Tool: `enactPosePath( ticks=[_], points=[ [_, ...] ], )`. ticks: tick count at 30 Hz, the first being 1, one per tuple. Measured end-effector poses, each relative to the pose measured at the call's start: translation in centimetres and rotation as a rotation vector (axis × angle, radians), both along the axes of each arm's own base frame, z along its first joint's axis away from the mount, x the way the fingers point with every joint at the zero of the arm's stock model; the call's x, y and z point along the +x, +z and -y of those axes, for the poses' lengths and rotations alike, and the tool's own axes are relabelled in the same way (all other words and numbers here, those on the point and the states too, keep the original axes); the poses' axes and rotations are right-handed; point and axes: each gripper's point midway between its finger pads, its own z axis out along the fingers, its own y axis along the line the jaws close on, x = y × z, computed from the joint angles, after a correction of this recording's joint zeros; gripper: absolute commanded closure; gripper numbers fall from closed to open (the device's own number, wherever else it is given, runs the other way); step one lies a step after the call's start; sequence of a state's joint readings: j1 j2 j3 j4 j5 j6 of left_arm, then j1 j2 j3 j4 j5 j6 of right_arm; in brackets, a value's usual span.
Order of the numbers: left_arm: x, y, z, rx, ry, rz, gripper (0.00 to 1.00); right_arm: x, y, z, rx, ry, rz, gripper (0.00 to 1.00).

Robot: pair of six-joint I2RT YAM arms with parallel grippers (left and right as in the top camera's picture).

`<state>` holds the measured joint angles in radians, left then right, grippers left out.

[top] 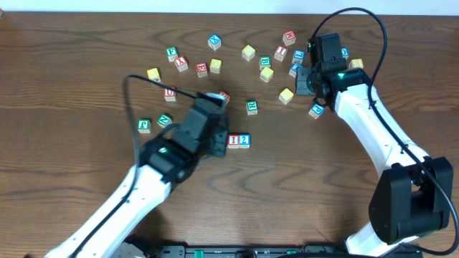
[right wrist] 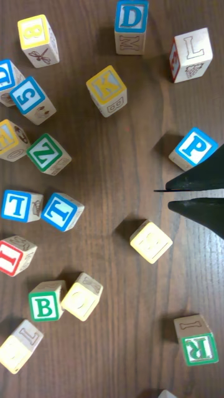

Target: Spell out AI2

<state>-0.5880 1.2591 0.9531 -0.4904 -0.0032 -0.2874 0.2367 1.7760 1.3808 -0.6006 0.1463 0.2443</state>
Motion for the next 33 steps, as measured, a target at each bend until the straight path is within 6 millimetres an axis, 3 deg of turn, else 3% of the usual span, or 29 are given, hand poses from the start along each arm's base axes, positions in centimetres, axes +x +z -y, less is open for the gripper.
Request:
enactPosePath(
  ticks=[1, 2, 3, 5, 8, 9, 13, 19, 33],
  points=[
    [0.2, 0.6, -0.5, -0.005, 0.014, 0.017, 0.77, 0.0, 0.0, 0.0, 0.0, 0.0, 0.0, 0.99],
    [0.5, 1.1, -1.1, -0.007, 0.031, 0.034, 0.59, 0.0, 0.1, 0.0, 0.0, 0.001, 0.002, 0.99],
    [0.8, 1.5, -1.9, -0.009, 0.054, 0.049, 0.25, 0.0, 0.4, 0.0, -0.001, 0.004, 0.007, 0.93],
    [1.4, 1.9, -3.1, -0.005, 0.09, 0.065, 0.06, -0.1, 1.1, 0.0, -0.004, 0.014, 0.024, 0.58],
    [2.1, 2.1, -4.6, -0.003, 0.139, 0.072, 0.05, -0.3, 3.9, 0.1, -0.002, 0.031, 0.085, 0.08],
    [2.4, 2.2, -5.0, -0.003, 0.152, 0.079, 0.05, -0.5, 5.0, 0.1, -0.001, 0.037, 0.111, 0.01],
    [3.4, 2.8, -5.7, -0.017, 0.183, 0.111, 0.05, -1.7, 9.3, 0.4, 0.004, 0.052, 0.198, 0.01],
    [4.5, 4.0, -5.5, -0.046, 0.19, 0.174, 0.05, -4.0, 12.6, 1.0, 0.009, 0.055, 0.243, 0.01],
    [4.7, 4.2, -5.5, -0.051, 0.19, 0.182, 0.04, -4.5, 13.0, 1.1, 0.009, 0.055, 0.245, 0.01]
  ],
)
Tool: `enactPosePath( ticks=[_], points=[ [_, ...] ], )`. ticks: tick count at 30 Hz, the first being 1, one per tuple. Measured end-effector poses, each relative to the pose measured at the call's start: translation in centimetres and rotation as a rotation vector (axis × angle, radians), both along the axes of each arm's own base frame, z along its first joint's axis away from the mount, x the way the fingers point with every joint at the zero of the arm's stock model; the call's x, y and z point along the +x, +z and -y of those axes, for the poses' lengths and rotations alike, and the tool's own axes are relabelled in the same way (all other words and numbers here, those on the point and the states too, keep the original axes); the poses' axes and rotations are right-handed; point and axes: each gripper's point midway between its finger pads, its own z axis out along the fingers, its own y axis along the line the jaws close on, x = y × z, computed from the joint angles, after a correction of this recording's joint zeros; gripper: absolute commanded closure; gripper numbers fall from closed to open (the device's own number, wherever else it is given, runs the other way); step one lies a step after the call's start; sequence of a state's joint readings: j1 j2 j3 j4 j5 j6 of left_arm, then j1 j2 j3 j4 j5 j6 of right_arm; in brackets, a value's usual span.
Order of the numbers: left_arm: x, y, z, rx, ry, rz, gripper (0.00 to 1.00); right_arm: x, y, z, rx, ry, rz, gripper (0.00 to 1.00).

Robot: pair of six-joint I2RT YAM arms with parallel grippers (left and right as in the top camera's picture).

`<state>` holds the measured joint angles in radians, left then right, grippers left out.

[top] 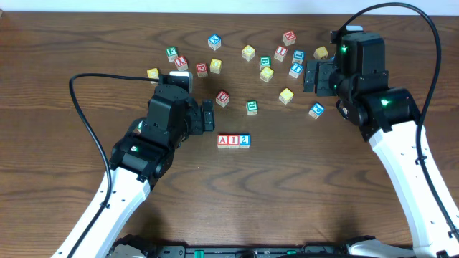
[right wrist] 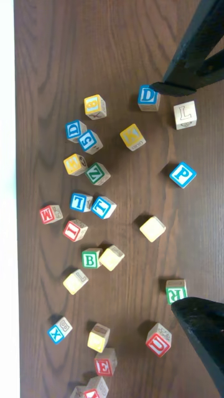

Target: Spell out AI2

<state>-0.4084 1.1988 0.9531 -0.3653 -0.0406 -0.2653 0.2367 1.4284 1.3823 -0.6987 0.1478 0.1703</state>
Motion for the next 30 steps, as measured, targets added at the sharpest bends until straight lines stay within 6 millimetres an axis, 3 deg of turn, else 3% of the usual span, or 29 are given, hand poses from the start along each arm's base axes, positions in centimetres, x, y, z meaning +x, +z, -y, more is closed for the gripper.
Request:
enactPosePath(
  ticks=[21, 30],
  points=[
    [0.0, -0.1, 0.0, 0.001, 0.0, -0.003, 0.04, 0.0, 0.0, 0.0, 0.0, 0.0, 0.0, 0.01],
    [-2.8, -3.0, -0.9, 0.059, -0.01, -0.16, 0.04, 0.0, 0.0, 0.0, 0.0, 0.0, 0.0, 0.01]
  ],
)
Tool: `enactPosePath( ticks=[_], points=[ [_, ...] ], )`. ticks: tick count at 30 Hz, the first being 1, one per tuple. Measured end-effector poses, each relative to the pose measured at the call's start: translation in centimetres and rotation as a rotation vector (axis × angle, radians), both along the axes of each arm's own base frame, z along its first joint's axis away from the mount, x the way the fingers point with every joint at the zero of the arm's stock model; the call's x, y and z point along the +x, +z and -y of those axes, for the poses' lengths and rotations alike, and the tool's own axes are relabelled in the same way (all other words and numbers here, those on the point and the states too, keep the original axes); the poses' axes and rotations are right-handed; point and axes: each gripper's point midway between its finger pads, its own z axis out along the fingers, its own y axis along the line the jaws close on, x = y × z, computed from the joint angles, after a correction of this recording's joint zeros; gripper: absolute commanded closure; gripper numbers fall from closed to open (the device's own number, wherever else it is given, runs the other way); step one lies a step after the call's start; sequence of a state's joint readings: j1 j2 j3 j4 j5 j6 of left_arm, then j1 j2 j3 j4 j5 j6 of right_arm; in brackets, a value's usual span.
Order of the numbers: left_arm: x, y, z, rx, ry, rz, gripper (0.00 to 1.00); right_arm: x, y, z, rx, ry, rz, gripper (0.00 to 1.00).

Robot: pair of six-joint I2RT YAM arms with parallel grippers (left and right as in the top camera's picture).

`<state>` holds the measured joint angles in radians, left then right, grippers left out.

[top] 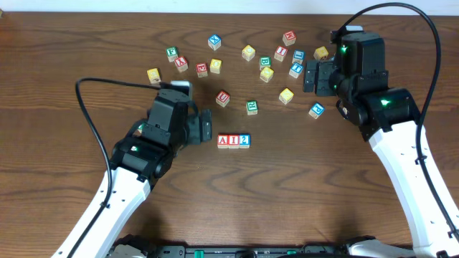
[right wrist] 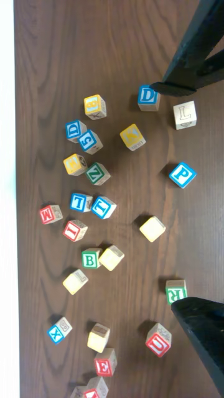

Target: Spell out AI2

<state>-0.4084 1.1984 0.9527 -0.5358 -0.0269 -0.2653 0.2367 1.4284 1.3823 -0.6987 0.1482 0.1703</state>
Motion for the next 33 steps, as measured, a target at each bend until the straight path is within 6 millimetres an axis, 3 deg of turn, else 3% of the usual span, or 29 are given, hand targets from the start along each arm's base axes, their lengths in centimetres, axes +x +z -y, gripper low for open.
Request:
enactPosePath(
  ticks=[4, 7, 12, 15, 20, 33],
  points=[
    [-0.4, 0.2, 0.0, -0.001, -0.006, -0.001, 0.04, 0.0, 0.0, 0.0, 0.001, 0.0, -0.001, 0.01],
    [-1.6, 1.5, 0.1, -0.025, -0.022, 0.056, 0.04, 0.0, 0.0, 0.0, 0.001, 0.0, 0.0, 0.01],
    [-4.0, 5.2, -0.4, -0.113, -0.034, 0.282, 0.04, 0.0, 0.0, 0.0, 0.0, 0.001, 0.0, 0.01],
    [-5.5, 6.2, -1.5, -0.168, -0.019, 0.422, 0.04, 0.0, 0.0, 0.0, 0.001, 0.0, 0.0, 0.01],
    [-7.5, 6.5, -3.3, -0.249, 0.015, 0.619, 0.04, 0.0, 0.0, 0.0, 0.0, 0.0, 0.0, 0.01],
    [-7.8, 7.0, -8.2, -0.275, 0.187, 0.931, 0.04, 0.0, 0.0, 0.0, -0.001, -0.001, -0.001, 0.01]
  ],
)
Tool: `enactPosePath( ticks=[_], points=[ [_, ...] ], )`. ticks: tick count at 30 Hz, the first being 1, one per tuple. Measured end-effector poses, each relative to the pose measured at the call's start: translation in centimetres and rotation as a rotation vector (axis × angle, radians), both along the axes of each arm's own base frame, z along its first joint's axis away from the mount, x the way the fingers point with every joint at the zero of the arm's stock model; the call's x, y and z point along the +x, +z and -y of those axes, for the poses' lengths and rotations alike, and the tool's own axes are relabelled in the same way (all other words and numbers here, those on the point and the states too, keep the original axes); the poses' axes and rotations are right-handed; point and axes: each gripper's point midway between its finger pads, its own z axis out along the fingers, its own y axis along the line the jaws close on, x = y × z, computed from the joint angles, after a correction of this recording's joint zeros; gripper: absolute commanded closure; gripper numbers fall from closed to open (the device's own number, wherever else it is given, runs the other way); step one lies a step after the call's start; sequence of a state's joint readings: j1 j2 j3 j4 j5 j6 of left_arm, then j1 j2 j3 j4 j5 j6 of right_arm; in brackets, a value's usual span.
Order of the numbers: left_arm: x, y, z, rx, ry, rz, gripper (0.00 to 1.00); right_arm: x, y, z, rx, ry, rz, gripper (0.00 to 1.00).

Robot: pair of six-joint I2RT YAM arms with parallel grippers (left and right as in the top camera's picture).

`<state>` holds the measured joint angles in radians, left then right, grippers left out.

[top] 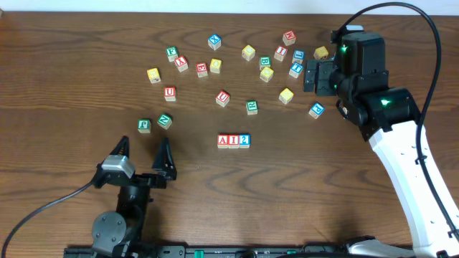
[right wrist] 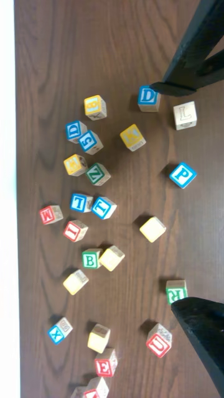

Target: Spell out AI2

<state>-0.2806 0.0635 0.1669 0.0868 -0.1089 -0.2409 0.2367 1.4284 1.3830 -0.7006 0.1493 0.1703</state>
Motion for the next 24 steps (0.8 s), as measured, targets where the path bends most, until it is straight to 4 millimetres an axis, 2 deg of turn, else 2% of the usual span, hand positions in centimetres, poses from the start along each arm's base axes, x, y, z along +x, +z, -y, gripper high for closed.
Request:
enactPosePath(
  ticks=[7, 15, 17, 22, 24],
  points=[
    [-0.1, 0.5, -1.2, 0.102, 0.059, 0.091, 0.04, 0.0, 0.0, 0.0, 0.0, 0.0, 0.001, 0.01],
    [0.2, -0.5, -1.6, 0.294, 0.067, 0.099, 0.04, 0.0, 0.0, 0.0, 0.0, 0.0, 0.001, 0.01],
    [0.4, -1.2, -1.9, 0.313, 0.072, 0.086, 0.04, 0.0, 0.0, 0.0, 0.001, 0.0, 0.001, 0.01],
    [1.1, -5.3, -2.2, 0.343, 0.057, -0.023, 0.04, 0.0, 0.0, 0.0, 0.0, 0.0, 0.001, 0.01],
    [1.2, -6.1, -2.2, 0.345, 0.049, -0.049, 0.04, 0.0, 0.0, 0.0, 0.0, 0.0, 0.001, 0.01]
  ],
)
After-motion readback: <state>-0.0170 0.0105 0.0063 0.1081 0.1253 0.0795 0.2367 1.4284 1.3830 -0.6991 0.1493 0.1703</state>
